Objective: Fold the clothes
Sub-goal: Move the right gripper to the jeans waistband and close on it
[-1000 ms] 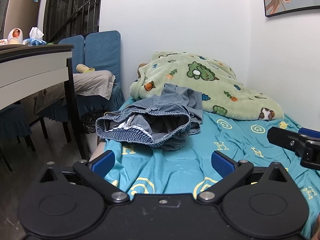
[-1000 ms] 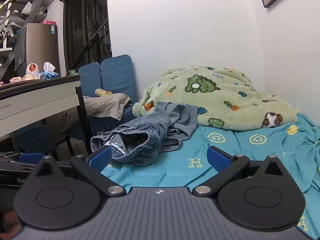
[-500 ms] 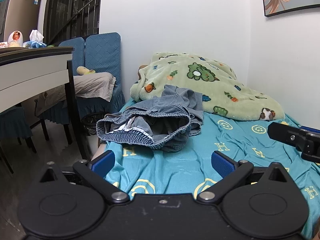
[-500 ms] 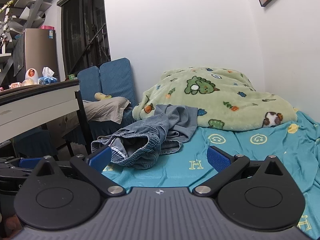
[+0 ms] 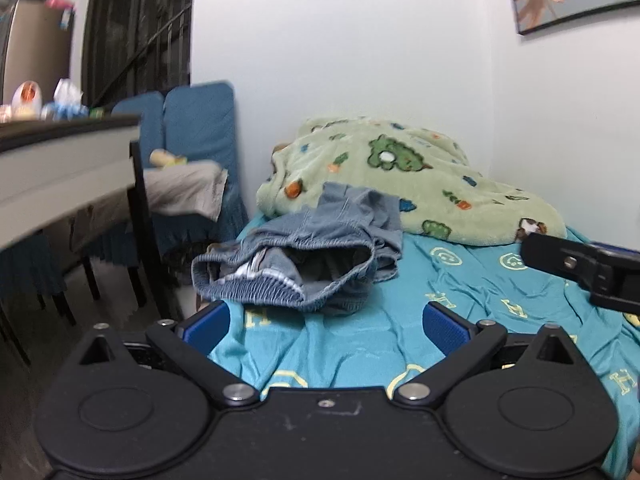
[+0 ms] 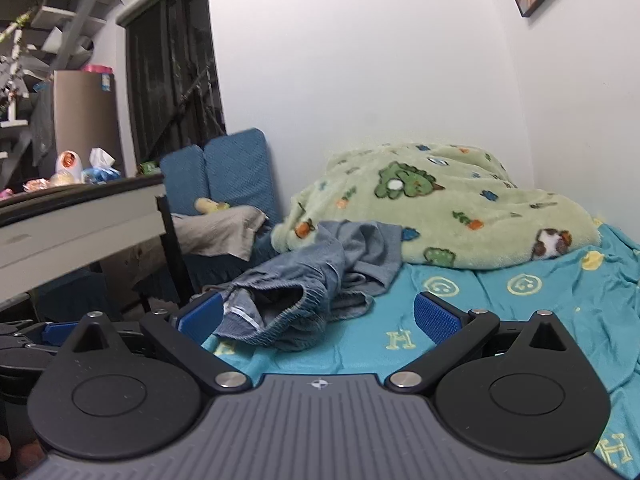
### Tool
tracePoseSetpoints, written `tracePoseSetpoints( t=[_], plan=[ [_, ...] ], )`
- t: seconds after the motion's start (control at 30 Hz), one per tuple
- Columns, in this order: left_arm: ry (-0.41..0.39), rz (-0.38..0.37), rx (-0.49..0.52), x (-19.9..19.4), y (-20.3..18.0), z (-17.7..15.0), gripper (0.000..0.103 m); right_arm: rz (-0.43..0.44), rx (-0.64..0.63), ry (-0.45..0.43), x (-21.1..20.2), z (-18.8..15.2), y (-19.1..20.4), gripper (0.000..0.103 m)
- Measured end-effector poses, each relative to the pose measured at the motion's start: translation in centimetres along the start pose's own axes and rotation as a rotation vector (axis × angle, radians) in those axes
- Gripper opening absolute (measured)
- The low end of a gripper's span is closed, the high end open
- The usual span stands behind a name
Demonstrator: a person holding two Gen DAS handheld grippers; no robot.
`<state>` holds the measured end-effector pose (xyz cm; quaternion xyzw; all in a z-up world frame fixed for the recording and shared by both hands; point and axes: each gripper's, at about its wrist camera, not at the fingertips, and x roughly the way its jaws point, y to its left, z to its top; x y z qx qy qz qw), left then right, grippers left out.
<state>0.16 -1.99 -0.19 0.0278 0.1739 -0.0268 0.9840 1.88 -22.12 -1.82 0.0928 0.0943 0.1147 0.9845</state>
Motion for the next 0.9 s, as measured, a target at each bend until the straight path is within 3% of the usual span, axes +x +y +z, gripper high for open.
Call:
tracePoseSetpoints(
  t=[0.2, 0.37, 0.7, 0.9],
  plan=[
    [-0.043, -0.008, 0.044, -0.5, -0.8, 1.3, 0.103, -0.011, -0.001, -0.047, 0.4, 0.6, 0.0, 0.103],
    [-0.001, 0.078, 0.062, 1.7, -0.7, 3.0, 0.103, -0.018, 0.014, -0.018, 2.4, 0.6, -0.8, 0.103],
    [0.015, 0.124, -0.042, 7.9, 2.5, 6.5, 0.103, -0.041, -0.032, 0.028, 7.9, -0.1, -1.4, 0.103],
    [0.060, 0.143, -0.146, 9.8, 5.1, 4.9, 0.103, -0.021, -0.080, 0.065, 13.0, -1.1, -0.4, 0.102]
  ],
)
